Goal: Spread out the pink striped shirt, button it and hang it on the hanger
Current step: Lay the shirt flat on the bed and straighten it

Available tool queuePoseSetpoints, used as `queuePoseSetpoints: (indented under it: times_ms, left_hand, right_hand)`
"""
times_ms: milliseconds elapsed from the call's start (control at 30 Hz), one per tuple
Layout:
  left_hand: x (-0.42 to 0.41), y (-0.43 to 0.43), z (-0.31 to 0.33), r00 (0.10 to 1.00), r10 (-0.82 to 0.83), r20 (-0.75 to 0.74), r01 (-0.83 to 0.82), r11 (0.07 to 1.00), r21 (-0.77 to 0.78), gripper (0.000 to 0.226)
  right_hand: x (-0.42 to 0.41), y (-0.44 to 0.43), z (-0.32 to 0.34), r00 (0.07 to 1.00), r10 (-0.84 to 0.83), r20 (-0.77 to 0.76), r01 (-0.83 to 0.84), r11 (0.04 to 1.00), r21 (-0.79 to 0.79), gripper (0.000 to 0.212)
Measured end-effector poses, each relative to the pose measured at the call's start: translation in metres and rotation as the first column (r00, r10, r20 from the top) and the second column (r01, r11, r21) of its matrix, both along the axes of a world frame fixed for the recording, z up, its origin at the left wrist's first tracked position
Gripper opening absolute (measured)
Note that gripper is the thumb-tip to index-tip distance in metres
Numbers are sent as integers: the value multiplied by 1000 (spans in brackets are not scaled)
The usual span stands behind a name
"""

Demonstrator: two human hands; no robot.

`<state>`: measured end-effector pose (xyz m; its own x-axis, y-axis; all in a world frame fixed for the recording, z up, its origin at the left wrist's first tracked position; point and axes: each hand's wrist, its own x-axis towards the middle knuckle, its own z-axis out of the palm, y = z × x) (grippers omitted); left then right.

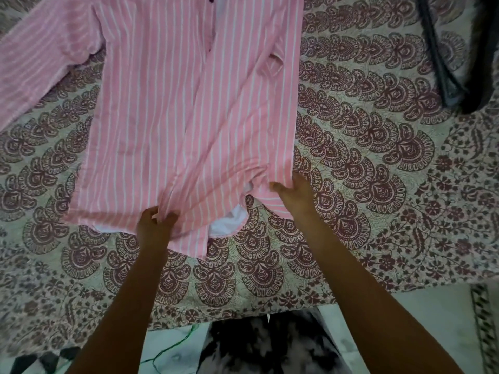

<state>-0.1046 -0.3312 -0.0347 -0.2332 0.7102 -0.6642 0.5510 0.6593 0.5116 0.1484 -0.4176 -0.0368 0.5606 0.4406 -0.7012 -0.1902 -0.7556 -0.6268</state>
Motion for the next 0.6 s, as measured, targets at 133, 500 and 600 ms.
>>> queuePoseSetpoints:
  times_ms: [133, 500, 600]
  left_hand:
    - [8, 3, 3, 891, -304, -337, 337, 940, 43, 68]
    - [137, 28, 33, 621, -734, -276, 758, 472, 449, 30]
    - [180, 32, 26, 470, -841, -267, 849, 348, 397, 35]
  right_hand:
    - [10, 5, 28, 956, -275, -98, 288, 943, 165, 20]
    - [102, -44, 94, 920, -349, -176, 390, 852, 350, 10]
    - [137, -76, 93, 811, -466, -353, 583, 684, 438, 61]
